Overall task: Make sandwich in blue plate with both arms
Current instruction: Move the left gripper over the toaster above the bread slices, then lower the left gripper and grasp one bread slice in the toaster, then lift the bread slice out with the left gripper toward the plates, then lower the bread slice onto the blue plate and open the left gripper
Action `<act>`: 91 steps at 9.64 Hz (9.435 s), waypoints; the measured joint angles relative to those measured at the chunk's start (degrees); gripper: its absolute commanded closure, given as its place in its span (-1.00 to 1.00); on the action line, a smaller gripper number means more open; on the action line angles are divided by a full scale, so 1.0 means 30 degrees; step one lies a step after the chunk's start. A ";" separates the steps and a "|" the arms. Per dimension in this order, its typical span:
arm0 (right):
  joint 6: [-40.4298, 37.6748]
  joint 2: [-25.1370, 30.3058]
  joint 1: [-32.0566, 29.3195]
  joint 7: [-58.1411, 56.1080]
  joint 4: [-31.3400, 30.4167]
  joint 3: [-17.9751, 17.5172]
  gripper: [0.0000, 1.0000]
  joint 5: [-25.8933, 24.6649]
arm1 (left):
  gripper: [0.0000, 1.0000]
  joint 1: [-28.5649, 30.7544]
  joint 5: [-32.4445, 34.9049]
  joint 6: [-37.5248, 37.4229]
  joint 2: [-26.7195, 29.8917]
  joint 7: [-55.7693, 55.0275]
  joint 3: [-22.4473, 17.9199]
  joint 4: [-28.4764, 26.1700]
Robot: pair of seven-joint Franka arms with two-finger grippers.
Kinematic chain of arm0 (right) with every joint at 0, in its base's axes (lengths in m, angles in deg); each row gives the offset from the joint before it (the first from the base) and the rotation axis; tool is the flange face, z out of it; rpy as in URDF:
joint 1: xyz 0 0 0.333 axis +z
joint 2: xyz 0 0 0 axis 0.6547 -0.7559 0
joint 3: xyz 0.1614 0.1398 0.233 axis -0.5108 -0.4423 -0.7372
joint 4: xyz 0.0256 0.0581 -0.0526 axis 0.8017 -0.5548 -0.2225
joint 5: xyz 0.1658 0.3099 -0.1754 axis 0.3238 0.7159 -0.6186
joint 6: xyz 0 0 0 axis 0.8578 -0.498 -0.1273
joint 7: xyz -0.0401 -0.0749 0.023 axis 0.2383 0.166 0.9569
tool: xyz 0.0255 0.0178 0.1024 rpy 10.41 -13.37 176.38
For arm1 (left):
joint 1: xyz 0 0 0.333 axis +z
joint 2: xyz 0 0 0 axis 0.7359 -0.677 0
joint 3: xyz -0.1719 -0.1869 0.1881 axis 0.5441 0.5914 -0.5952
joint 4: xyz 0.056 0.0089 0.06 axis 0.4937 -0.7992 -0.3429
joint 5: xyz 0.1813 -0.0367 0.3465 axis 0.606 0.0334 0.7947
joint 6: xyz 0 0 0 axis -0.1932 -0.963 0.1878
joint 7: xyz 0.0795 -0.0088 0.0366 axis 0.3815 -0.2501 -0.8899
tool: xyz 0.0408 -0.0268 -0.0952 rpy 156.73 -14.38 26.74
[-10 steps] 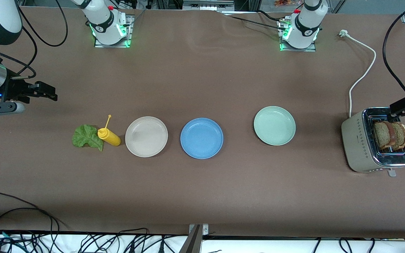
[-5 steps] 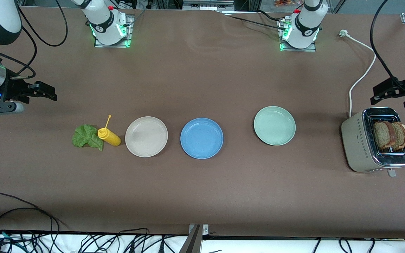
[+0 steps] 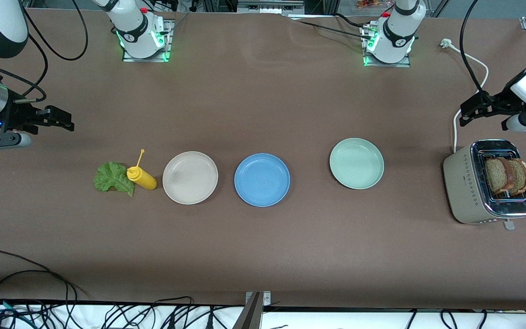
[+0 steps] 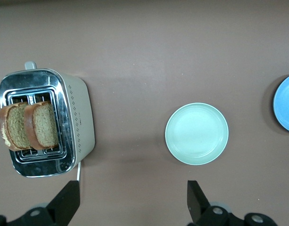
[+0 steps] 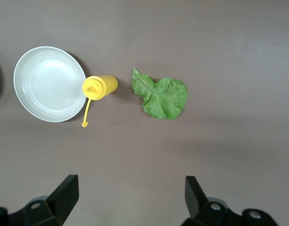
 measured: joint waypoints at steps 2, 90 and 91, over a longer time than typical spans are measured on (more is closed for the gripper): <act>0.0000 0.0001 0.0000 0.0000 0.0000 -0.0001 -1.00 0.0000 | -1.00 0.0498 0.0003 0.0048 0.0161 -0.0063 0.0450 -0.0377; -0.1305 -0.0017 0.0234 -0.0066 0.1390 0.0011 -1.00 -0.0158 | 1.00 -0.0240 -0.3577 1.3140 -1.0522 -0.8614 1.1515 -0.1042; -0.1308 -0.0016 0.0240 -0.0066 0.1391 -0.0011 -1.00 -0.0156 | 1.00 -0.0716 -0.3949 1.3921 -1.1283 -0.8678 1.1510 -0.1001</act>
